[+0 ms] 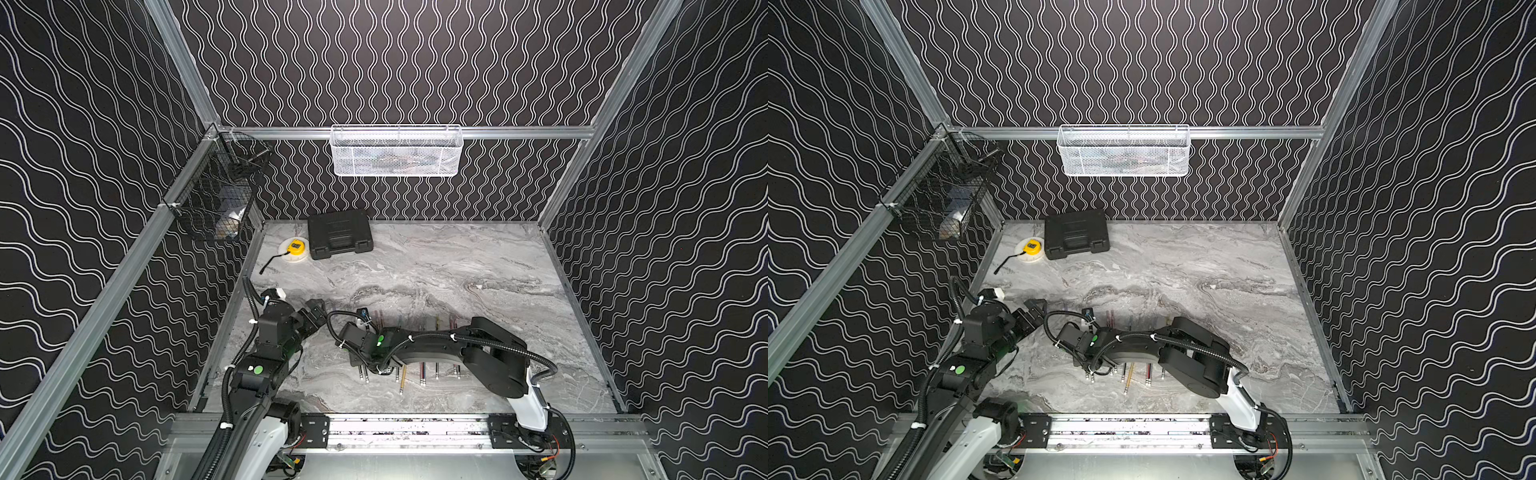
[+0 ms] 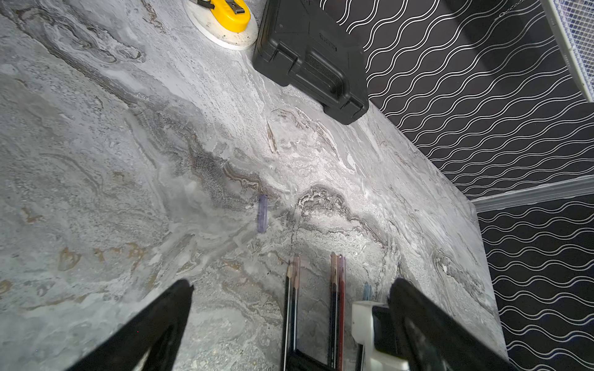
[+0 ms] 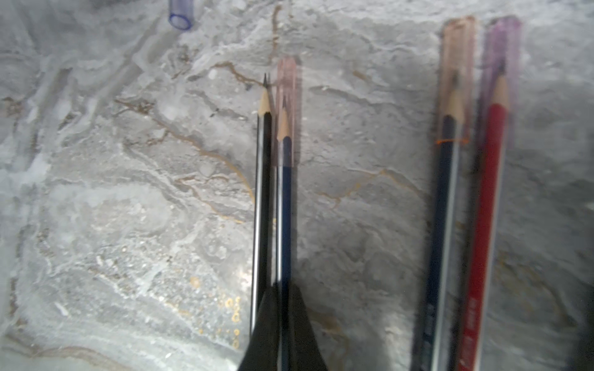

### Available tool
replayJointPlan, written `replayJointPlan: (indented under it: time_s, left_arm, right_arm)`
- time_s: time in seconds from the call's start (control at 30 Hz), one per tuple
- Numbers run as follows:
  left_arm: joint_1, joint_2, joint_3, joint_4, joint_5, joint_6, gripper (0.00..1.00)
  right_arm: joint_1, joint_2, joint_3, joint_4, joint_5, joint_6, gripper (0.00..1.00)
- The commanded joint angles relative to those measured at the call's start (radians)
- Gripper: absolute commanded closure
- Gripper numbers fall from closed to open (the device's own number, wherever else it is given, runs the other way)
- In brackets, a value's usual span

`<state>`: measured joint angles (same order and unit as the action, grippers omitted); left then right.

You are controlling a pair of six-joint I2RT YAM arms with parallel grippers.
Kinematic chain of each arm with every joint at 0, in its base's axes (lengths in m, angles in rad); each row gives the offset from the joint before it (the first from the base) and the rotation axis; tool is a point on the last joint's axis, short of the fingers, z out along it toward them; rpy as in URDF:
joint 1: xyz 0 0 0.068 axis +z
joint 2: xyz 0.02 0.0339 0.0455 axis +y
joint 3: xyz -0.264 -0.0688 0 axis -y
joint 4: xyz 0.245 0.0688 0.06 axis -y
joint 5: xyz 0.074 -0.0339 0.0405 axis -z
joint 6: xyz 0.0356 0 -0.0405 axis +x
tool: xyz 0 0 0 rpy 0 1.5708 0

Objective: Remove the protective cover of the pencils
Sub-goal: Pick up the pencil from the center of the board.

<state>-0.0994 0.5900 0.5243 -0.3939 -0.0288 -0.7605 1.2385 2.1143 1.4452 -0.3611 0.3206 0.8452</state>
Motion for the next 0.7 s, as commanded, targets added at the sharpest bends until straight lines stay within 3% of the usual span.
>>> replayJointPlan:
  time_s: [0.0,0.4,0.67]
  left_arm:
    - [0.002,-0.002,0.002,0.015,0.0,-0.001,0.01]
    - [0.001,0.0,0.025,0.006,0.05,-0.016,0.01]
    - [0.001,-0.004,-0.037,0.211,0.331,-0.011,0.02]
  right_arm:
    - [0.008,0.011,0.024,0.001,-0.005,-0.004,1.0]
    - [0.01,-0.117,-0.066,0.041,0.026,0.002,1.0]
    - [0.034,-0.299,-0.249,0.185,0.069,-0.017,1.0]
